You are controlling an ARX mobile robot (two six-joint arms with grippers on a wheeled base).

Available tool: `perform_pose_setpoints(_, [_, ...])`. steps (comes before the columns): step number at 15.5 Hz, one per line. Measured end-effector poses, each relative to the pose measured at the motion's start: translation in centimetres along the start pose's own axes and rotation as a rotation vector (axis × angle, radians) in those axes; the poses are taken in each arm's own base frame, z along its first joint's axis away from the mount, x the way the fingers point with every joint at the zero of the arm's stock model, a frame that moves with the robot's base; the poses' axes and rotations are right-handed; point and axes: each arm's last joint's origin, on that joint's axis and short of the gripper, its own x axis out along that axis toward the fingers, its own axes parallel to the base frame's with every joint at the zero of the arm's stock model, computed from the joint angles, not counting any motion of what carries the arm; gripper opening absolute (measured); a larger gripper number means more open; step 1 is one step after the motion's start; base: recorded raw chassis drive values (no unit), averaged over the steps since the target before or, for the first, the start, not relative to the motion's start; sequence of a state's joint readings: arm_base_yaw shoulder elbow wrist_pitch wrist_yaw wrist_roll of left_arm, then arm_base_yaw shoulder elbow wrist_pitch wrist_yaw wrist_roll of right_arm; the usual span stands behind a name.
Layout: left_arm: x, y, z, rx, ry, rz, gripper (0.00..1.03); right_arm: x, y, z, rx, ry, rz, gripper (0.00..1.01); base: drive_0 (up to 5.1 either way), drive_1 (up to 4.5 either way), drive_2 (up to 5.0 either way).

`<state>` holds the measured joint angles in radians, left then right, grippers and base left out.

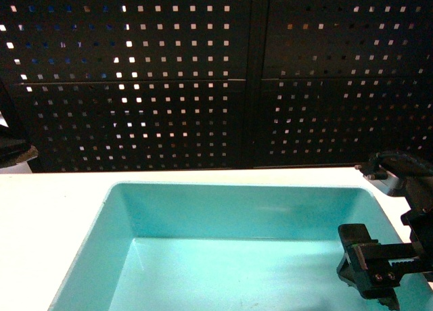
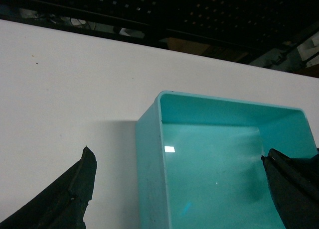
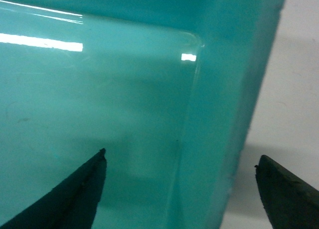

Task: Stack blue boxes stably on right

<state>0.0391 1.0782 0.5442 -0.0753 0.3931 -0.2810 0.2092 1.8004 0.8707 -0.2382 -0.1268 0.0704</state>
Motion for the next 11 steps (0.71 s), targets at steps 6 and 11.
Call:
perform_pose_setpoints(6, [0.0,0.0,0.0,0.0,0.0,0.0,0.98,0.79,0.56,-0.99,-0.024,0.011,-0.033,0.32,0.0,0.0,0.0])
perform_pose_setpoints(11, [0.0,0.0,0.0,0.0,0.0,0.0,0.98,0.79,0.42,-1.05,-0.003,0.013,-0.07,0.02,0.0,0.0,0.0])
